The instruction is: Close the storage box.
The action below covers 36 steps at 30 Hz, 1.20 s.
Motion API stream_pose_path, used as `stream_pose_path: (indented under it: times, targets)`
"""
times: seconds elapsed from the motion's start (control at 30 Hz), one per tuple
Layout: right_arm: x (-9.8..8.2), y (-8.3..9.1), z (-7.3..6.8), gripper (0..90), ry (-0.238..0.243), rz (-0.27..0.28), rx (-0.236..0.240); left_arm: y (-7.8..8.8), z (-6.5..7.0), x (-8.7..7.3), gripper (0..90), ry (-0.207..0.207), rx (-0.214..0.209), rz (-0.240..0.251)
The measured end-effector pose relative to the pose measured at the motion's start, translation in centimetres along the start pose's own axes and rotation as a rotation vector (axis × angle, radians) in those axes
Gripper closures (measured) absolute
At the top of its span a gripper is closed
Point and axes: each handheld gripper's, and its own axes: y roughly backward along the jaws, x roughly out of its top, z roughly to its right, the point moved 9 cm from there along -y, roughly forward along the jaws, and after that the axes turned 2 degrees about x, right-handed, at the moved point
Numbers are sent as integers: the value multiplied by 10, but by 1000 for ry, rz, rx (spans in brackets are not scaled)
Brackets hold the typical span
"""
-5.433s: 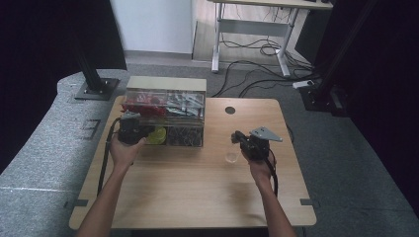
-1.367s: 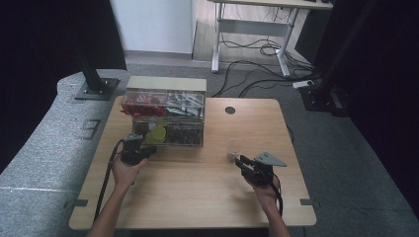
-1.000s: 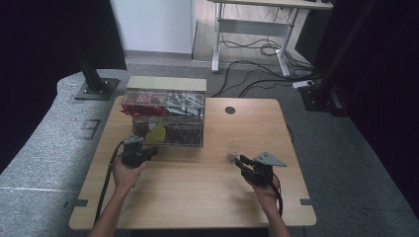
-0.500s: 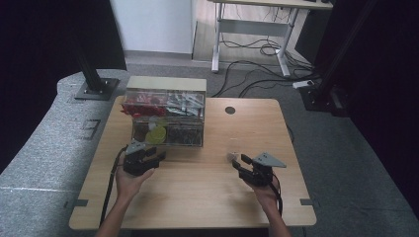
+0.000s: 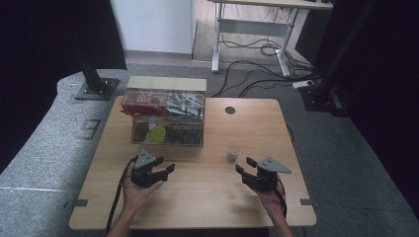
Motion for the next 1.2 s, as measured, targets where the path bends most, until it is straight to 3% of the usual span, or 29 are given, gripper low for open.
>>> stream_pose_path:
  times: [0.23,0.27,0.53,0.73,1.2]
  targets:
    - [-9,13,4,420,-15,-4,-9,4,7,-21,419,-62,32,-46]
    - [-16,16,6,409,-39,-11,5,7,4,-28,417,-72,46,-62]
    - [-47,25,22,387,-86,-57,-35,13,-5,-52,420,-31,62,-86]
    - [-74,27,31,357,-114,-135,-47,17,-12,-72,421,-15,82,-117]
    - [-83,22,35,355,-95,-170,-77,15,-18,-77,423,-23,99,-129]
